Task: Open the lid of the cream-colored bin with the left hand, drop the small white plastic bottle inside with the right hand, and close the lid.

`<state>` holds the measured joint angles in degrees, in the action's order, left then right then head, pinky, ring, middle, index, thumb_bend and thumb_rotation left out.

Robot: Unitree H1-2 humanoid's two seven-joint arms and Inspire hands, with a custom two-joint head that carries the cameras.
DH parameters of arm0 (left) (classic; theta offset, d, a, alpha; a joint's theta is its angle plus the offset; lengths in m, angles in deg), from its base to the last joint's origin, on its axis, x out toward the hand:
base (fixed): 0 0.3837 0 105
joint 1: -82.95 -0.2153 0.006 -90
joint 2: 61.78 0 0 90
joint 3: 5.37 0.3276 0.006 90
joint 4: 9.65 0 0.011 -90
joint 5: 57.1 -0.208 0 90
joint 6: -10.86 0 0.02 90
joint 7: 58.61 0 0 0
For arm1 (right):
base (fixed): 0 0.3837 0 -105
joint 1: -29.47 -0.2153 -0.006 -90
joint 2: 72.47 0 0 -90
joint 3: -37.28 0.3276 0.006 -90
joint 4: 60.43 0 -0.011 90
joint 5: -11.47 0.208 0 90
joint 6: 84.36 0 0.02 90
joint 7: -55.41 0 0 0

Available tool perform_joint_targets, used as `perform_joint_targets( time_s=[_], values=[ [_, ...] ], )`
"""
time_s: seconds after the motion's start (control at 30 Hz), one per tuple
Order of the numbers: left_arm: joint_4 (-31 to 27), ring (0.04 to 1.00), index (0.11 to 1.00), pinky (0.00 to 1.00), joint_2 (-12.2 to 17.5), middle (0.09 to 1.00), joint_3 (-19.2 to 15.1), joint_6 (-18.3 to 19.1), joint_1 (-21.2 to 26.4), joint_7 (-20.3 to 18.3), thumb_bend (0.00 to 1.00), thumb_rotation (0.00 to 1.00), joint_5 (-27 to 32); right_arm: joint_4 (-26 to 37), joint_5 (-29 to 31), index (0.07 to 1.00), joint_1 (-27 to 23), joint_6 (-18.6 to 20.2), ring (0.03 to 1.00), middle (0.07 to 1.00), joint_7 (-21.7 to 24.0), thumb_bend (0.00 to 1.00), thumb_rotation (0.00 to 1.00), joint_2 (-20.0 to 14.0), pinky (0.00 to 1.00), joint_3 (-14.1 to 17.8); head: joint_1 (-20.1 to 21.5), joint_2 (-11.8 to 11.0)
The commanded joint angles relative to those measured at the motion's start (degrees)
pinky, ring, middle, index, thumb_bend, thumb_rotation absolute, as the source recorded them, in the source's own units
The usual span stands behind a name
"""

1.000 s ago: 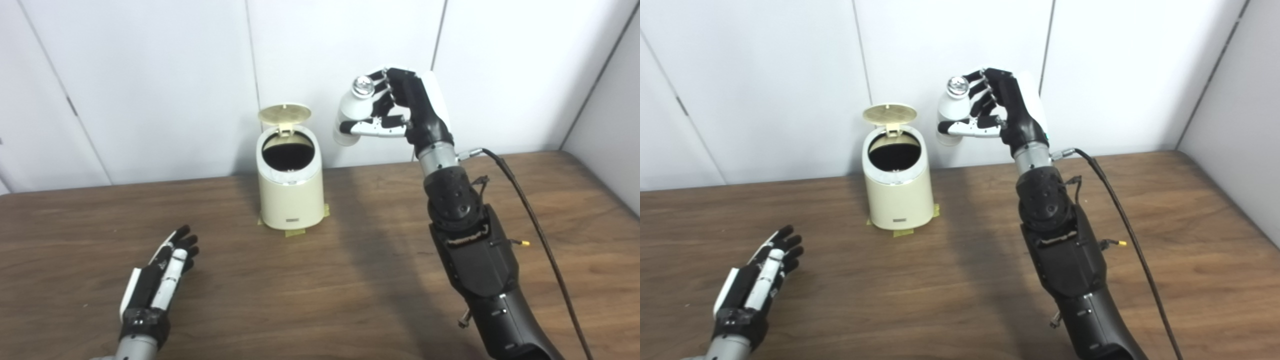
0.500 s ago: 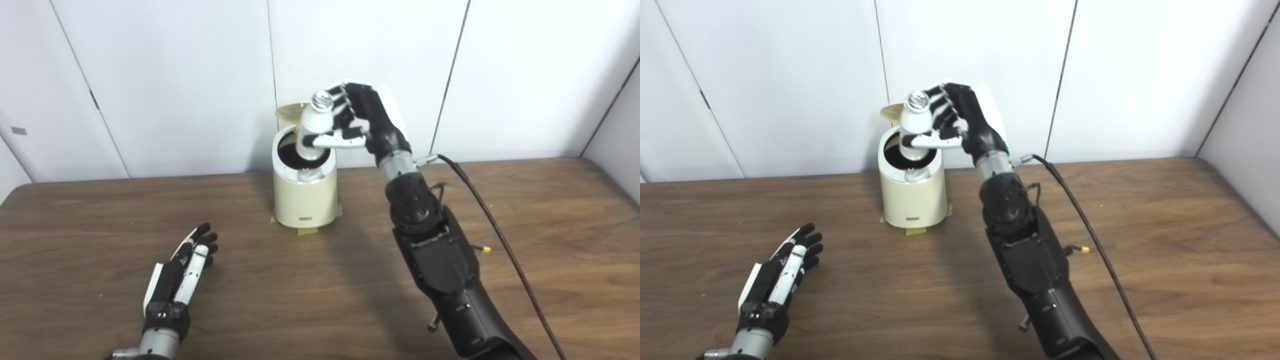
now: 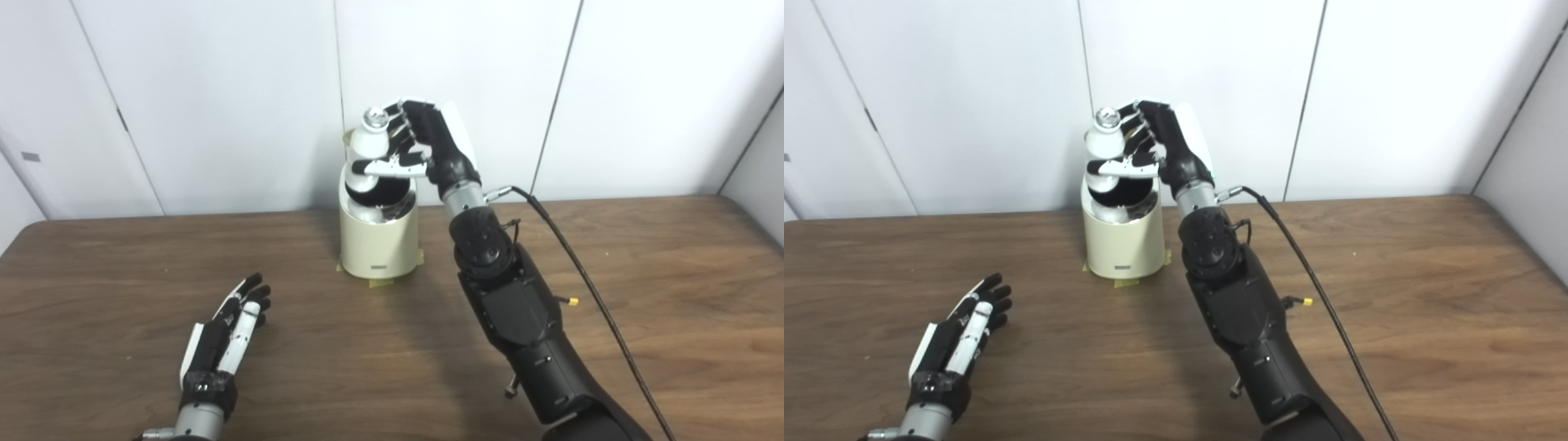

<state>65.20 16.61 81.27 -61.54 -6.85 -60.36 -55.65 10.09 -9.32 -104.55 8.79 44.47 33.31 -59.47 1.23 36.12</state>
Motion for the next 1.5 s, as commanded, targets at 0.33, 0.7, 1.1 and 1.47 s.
perform_joint_targets(
  time_s=[0.33,0.7,1.1,1.47],
  values=[
    [-1.9,0.875,0.916,0.9,-0.3,0.874,-0.2,-1.6,0.9,0.6,0.39,0.67,0.3,-2.4,-1.3,0.497,-3.8,-5.3,0.383,0.46,-3.1,0.53,0.0,-1.9,0.32,-0.1,0.0,0.3],
    [-2.2,0.878,0.915,0.89,0.1,0.878,-0.2,-1.2,1.0,0.8,0.4,0.67,0.1,-3.2,-2.7,0.497,-3.3,-8.3,0.411,0.495,-3.6,0.52,0.0,-3.9,0.34,-1.5,0.0,0.5],
    [-3.3,0.883,0.91,0.9,-0.1,0.881,-0.3,0.0,1.0,1.1,0.37,0.67,0.3,-3.8,-2.9,0.543,-2.6,-11.1,0.423,0.461,-1.9,0.52,0.0,-4.6,0.4,-2.5,0.2,0.8],
    [-3.1,0.874,0.905,0.89,-0.8,0.874,-0.5,-0.3,0.9,1.5,0.37,0.62,0.4,-3.9,-5.0,0.496,-2.3,-9.4,0.586,0.605,0.9,0.52,0.11,-6.3,0.52,-4.2,-0.1,0.8]
  ],
)
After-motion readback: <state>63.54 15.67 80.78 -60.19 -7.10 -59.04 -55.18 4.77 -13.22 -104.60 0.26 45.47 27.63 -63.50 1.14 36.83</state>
